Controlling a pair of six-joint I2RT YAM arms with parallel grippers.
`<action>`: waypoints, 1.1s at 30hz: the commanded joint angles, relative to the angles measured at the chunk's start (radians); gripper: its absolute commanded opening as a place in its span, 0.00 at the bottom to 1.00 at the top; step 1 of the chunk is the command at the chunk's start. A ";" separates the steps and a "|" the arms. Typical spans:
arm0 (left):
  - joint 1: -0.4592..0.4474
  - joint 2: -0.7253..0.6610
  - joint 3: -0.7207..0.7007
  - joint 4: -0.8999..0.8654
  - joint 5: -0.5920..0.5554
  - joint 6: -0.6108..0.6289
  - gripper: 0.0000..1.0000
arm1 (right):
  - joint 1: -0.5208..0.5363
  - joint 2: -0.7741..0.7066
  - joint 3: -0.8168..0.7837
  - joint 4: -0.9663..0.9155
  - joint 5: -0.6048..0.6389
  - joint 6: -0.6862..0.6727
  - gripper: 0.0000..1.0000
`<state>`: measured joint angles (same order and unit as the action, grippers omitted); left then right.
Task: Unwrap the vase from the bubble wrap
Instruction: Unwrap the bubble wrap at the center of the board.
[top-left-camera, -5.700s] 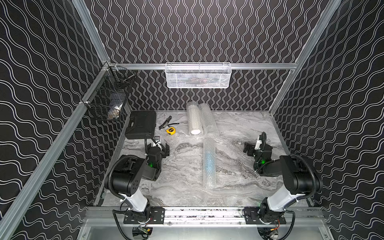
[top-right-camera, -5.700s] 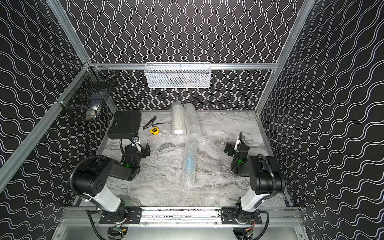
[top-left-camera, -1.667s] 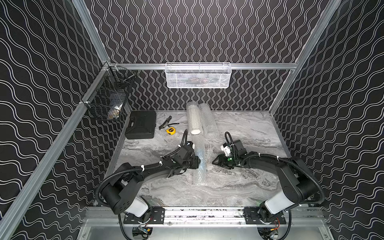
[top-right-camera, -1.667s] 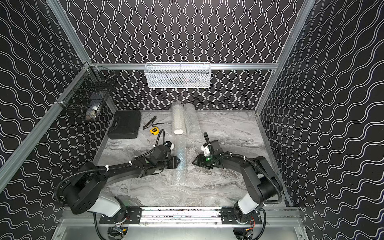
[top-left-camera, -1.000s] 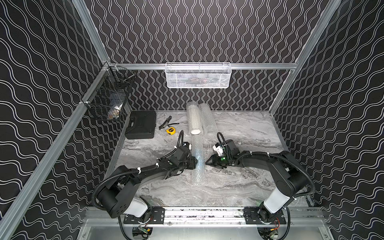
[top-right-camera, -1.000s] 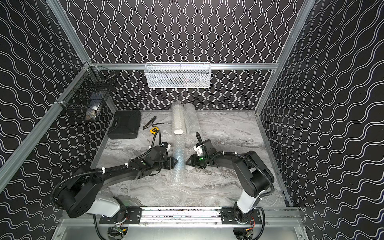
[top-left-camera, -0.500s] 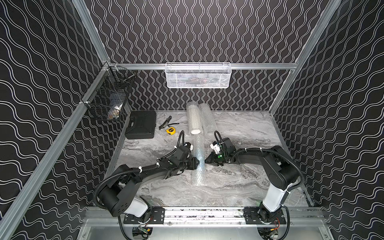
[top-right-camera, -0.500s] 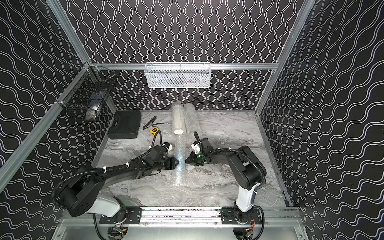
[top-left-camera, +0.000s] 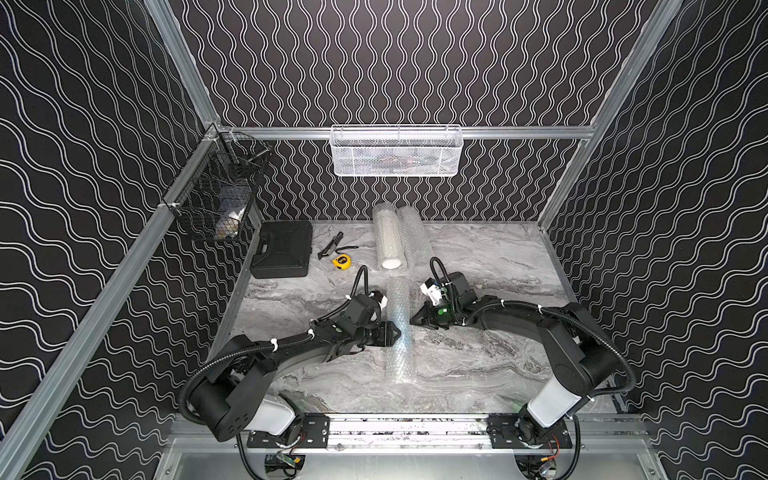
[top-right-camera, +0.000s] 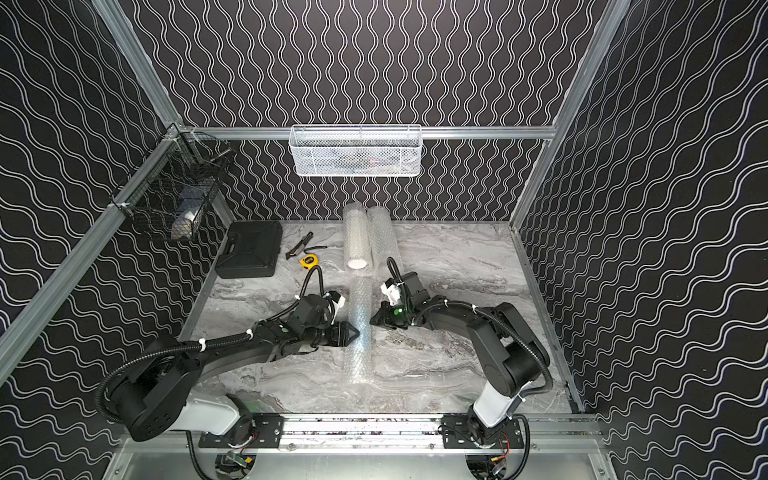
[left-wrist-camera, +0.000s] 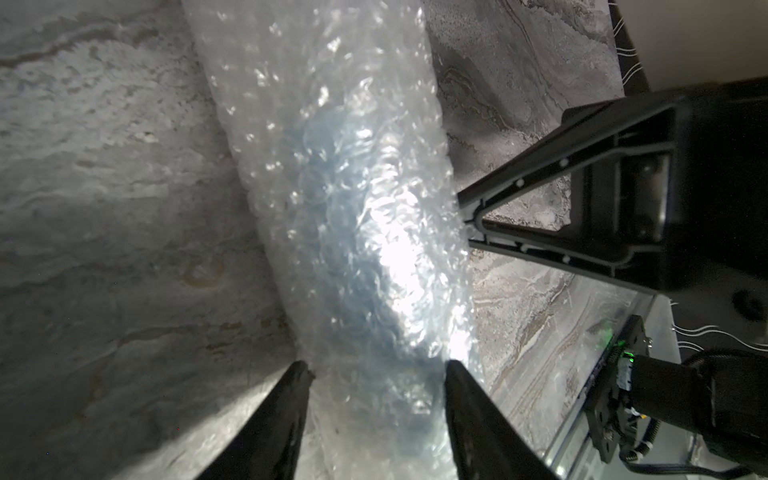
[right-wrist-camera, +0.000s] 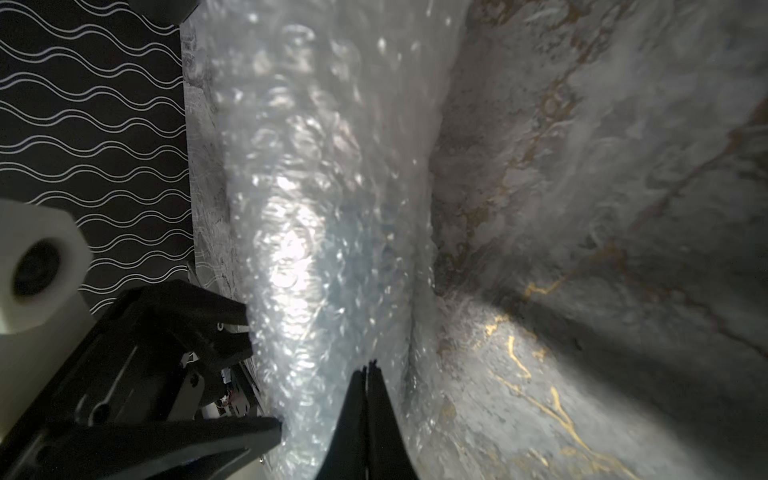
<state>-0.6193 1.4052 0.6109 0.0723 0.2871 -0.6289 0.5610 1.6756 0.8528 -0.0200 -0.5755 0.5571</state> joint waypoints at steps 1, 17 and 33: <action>0.001 -0.030 -0.002 -0.032 0.010 -0.019 0.59 | 0.001 -0.016 0.003 -0.083 0.033 -0.041 0.00; 0.001 0.020 0.010 -0.066 -0.042 0.023 0.57 | 0.004 0.071 -0.026 0.005 0.058 0.019 0.30; 0.000 -0.031 -0.023 -0.157 -0.129 0.066 0.43 | 0.010 0.161 -0.007 0.075 -0.023 0.049 0.21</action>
<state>-0.6201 1.3731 0.6010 0.0101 0.2161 -0.5808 0.5671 1.8229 0.8429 0.0681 -0.6037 0.5945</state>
